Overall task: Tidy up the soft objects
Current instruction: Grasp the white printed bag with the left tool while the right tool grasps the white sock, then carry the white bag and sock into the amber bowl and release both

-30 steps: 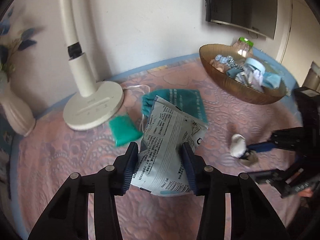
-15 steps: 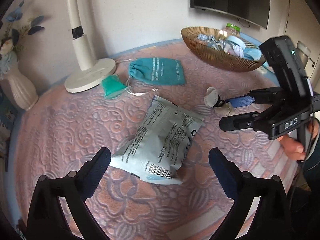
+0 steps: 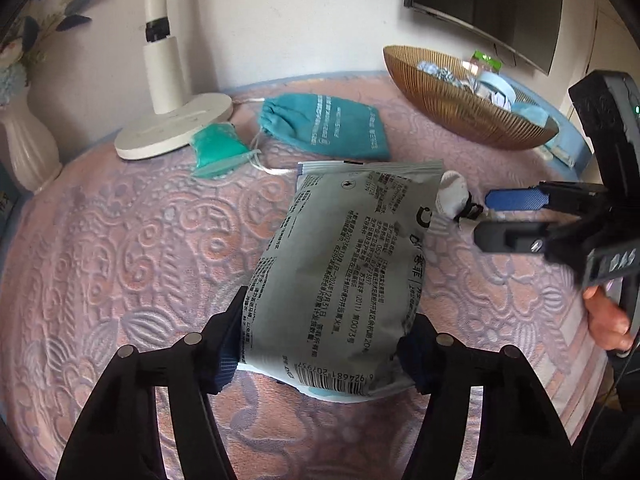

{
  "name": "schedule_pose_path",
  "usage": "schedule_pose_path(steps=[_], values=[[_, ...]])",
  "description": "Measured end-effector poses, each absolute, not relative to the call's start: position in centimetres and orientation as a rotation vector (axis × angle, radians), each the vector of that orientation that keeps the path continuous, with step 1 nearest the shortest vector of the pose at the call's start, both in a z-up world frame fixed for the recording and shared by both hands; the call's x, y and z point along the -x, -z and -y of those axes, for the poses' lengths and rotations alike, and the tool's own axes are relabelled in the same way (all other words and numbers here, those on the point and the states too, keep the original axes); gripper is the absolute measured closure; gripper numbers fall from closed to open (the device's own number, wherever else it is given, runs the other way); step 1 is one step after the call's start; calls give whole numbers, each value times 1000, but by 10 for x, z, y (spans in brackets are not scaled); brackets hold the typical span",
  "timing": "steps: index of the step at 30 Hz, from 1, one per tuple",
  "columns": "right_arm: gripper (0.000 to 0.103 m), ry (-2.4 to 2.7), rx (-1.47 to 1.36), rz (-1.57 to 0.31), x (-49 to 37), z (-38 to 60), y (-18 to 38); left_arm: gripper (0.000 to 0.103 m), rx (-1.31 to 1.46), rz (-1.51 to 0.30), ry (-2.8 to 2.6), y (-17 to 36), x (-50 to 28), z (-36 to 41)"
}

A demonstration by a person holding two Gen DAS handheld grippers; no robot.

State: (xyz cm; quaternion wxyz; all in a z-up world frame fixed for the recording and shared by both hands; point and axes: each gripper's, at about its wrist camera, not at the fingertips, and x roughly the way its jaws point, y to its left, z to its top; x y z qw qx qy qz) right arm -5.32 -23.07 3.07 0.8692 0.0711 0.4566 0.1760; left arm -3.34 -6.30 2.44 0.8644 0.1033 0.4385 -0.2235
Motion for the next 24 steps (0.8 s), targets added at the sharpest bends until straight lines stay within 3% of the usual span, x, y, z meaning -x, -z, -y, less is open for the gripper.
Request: schedule_pose_path(steps=[5,7,9,11,12,14,24], values=[[23,-211,55,-906,60,202,-35,41,-219,-852,469,-31,45,61],[30,-178,83,-908,59,197,-33,41,-213,-843,464,-33,47,61],[49,-162,109,-938,54,191,-27,41,-193,-844,466,-35,46,57],[54,-140,151,-932,55,186,-26,41,-174,-845,465,-35,44,54],[66,-145,168,-918,57,184,-27,41,-169,-846,464,-35,44,53],[73,-152,209,-900,61,178,-26,41,-167,-847,459,-35,41,52],[74,-217,230,-833,79,173,-33,41,-176,-829,444,-36,46,55]])
